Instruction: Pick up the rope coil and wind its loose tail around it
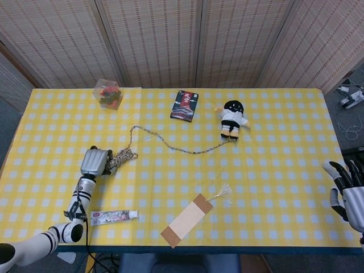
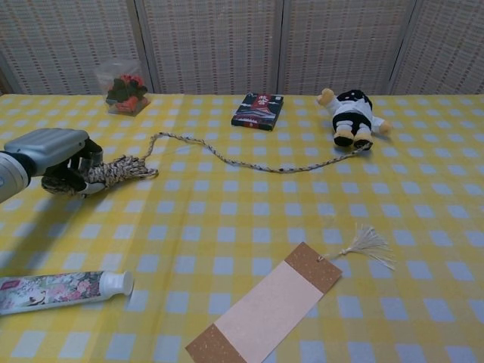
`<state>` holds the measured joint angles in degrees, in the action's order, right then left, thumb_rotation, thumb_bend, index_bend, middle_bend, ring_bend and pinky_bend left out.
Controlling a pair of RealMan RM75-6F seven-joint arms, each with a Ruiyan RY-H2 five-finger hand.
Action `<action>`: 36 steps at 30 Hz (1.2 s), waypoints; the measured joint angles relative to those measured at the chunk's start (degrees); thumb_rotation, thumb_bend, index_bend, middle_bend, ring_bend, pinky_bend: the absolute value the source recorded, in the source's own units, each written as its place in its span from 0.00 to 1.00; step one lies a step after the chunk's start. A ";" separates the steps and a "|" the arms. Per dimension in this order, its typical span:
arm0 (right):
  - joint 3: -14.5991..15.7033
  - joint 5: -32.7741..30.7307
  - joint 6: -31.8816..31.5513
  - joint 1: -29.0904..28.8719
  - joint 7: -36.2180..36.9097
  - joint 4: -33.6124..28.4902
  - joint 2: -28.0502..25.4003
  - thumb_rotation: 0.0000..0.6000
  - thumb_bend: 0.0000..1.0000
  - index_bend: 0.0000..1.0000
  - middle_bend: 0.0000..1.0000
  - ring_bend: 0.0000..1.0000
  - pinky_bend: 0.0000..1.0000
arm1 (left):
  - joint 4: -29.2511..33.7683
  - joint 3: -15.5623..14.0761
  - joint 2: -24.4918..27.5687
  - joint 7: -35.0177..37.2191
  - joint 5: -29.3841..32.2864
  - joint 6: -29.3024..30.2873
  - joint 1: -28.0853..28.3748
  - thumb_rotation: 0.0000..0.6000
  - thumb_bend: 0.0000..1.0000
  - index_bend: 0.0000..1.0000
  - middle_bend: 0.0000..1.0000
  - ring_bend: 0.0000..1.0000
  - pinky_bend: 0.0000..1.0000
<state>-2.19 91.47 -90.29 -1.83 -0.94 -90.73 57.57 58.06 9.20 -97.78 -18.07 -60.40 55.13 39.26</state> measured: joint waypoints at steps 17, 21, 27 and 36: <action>-0.24 0.87 3.56 -2.30 -2.59 -3.93 -2.58 1.00 0.64 0.18 0.16 0.01 0.06 | 13.42 1.60 11.08 18.10 -14.05 8.26 -1.69 0.88 0.31 0.72 0.72 0.57 0.34; -0.33 0.79 6.56 -3.91 -4.12 -5.41 -3.38 1.00 0.62 0.20 0.16 0.01 0.07 | 19.54 1.76 14.67 19.42 -16.40 9.94 -2.20 0.88 0.31 0.72 0.72 0.57 0.34; -1.15 -0.57 12.39 -7.52 -7.02 -8.27 -4.63 1.00 0.58 0.25 0.17 0.01 0.07 | 28.16 1.38 19.15 19.61 -19.70 11.94 -3.01 0.84 0.31 0.72 0.72 0.56 0.34; -3.64 -5.21 24.85 -15.77 -12.69 -11.44 -5.70 1.00 0.55 0.31 0.19 0.01 0.08 | 35.95 0.77 23.10 18.04 -22.40 13.22 -3.62 0.83 0.31 0.72 0.72 0.56 0.34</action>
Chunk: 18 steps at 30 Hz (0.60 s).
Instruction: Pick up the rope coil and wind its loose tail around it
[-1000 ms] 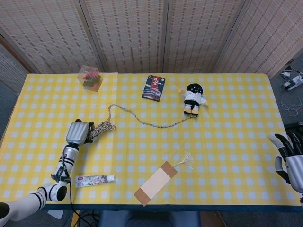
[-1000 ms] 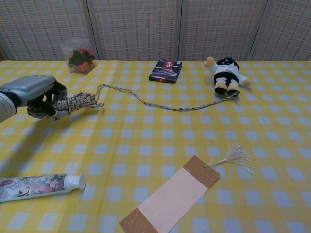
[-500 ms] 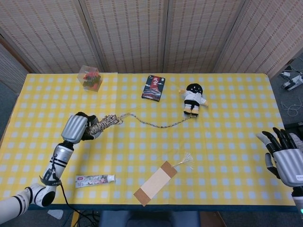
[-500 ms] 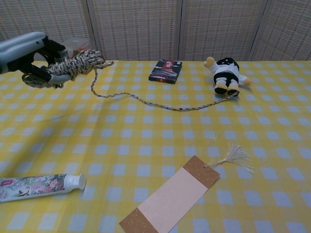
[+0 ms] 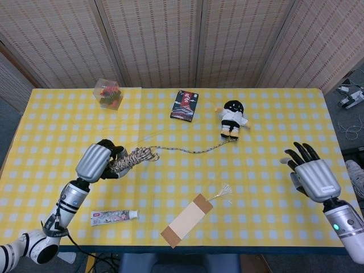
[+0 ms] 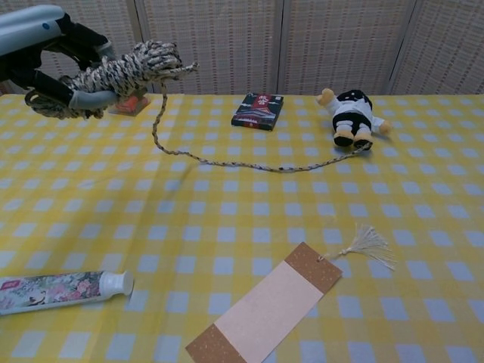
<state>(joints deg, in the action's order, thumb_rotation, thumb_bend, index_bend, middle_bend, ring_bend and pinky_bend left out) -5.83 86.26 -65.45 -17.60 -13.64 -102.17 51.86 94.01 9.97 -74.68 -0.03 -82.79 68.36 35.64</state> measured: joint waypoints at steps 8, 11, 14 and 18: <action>-3.41 -7.55 11.55 -10.00 -3.96 0.45 2.36 1.00 0.55 0.34 0.19 0.01 0.08 | 5.04 -0.63 3.29 -1.62 -0.53 0.43 -1.02 0.72 0.31 0.72 0.72 0.56 0.34; -4.30 -11.03 14.95 -13.22 -5.96 1.66 4.61 1.00 0.55 0.34 0.19 0.01 0.08 | 6.93 -1.12 4.34 -2.36 -0.47 0.23 -1.43 0.68 0.31 0.72 0.72 0.56 0.34; -4.92 -14.47 17.28 -16.16 -8.39 3.40 7.19 1.00 0.55 0.34 0.19 0.01 0.08 | 8.03 -1.52 4.75 -3.13 -0.73 0.19 -1.74 0.68 0.31 0.72 0.72 0.56 0.34; -5.45 -19.10 19.46 -19.78 -11.88 6.17 10.97 1.00 0.41 0.34 0.19 0.01 0.08 | 8.82 -1.71 4.84 -3.94 -0.97 0.32 -1.95 0.68 0.31 0.72 0.72 0.56 0.34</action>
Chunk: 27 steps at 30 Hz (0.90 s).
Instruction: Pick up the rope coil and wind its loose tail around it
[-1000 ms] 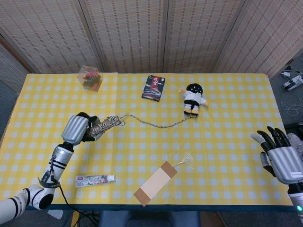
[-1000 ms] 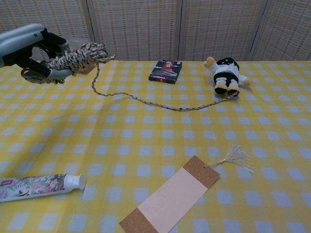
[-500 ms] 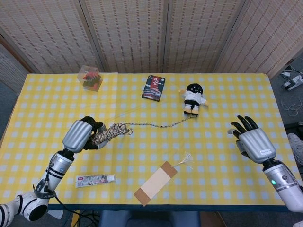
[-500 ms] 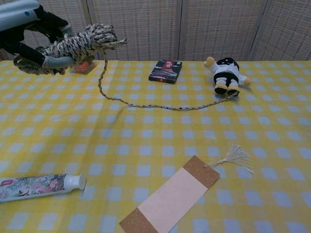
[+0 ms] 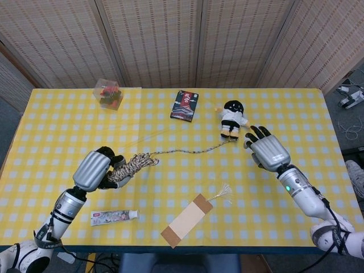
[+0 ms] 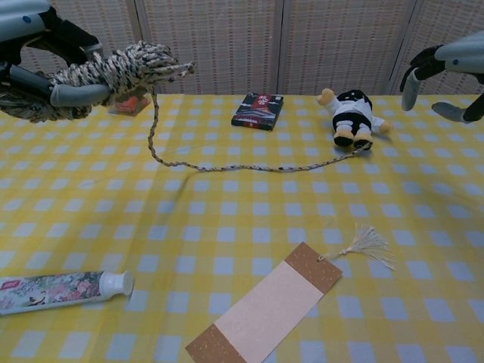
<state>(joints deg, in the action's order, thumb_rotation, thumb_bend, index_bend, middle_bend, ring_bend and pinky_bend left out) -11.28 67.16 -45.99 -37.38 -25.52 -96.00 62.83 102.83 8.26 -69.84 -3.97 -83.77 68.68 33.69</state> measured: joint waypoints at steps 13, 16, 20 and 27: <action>-1.20 -8.41 -1.53 -7.45 -5.45 9.96 13.78 1.00 0.37 0.34 0.00 0.00 0.00 | 2.22 -0.57 -0.10 -1.83 -0.14 0.39 -0.83 0.68 0.31 0.73 0.72 0.56 0.30; -1.21 -8.44 -2.33 -8.45 -5.33 13.42 16.91 1.00 0.37 0.30 0.00 0.00 0.00 | 2.48 -0.77 -0.22 -2.15 -0.28 0.41 -0.99 0.67 0.31 0.73 0.72 0.56 0.28; -1.25 -9.04 -2.72 -9.77 -4.95 17.58 20.70 1.00 0.33 0.07 0.00 0.00 0.00 | 2.70 -0.88 -0.28 -2.41 -0.22 0.42 -1.20 0.67 0.31 0.73 0.72 0.56 0.26; -1.08 -11.88 -1.90 -11.82 -5.69 20.88 24.11 1.00 0.31 0.00 0.00 0.00 0.00 | 3.08 -1.17 -0.04 -2.36 -0.13 0.46 -1.69 0.67 0.31 0.73 0.72 0.56 0.24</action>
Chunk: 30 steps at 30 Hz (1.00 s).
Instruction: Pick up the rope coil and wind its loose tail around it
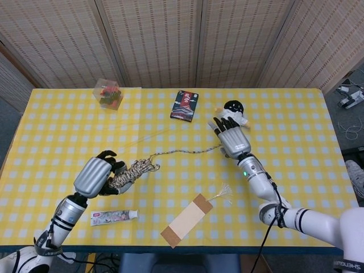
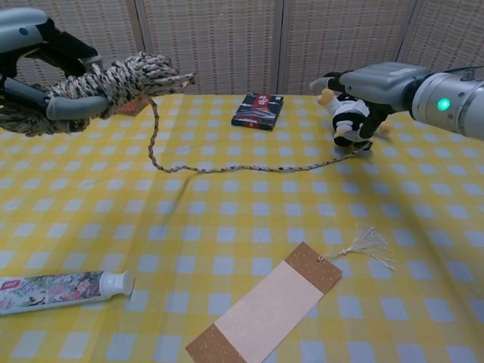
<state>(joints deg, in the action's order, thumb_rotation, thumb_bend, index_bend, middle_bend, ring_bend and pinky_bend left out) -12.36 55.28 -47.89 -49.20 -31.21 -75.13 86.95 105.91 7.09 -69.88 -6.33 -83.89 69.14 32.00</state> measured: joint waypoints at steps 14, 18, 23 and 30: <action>0.34 -1.39 1.91 -3.68 -0.08 9.18 7.39 1.00 0.33 0.39 0.00 0.00 0.00 | 0.60 0.08 0.18 0.37 -0.31 0.30 -0.50 0.67 0.31 0.74 0.72 0.56 0.23; 0.76 -0.79 2.22 -4.52 -0.23 11.55 9.46 1.00 0.33 0.40 0.00 0.00 0.00 | 0.42 0.05 0.27 0.73 -0.11 0.31 -0.73 0.66 0.31 0.74 0.72 0.56 0.23; 1.74 -0.08 2.73 -4.84 -0.24 14.65 11.84 1.00 0.33 0.40 0.00 0.00 0.00 | 0.20 -0.16 0.28 1.11 -0.14 0.20 -0.96 0.66 0.31 0.74 0.72 0.56 0.23; 2.37 0.54 4.08 -5.17 0.43 19.72 14.97 1.00 0.33 0.41 0.00 0.00 0.00 | -0.06 -0.14 0.35 1.55 -0.19 0.46 -1.31 0.66 0.31 0.74 0.72 0.56 0.23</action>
<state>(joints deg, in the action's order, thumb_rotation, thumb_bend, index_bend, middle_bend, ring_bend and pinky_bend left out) -9.99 55.82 -43.81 -54.37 -30.78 -55.41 101.92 105.85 6.96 -69.53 -4.78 -84.08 69.60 30.69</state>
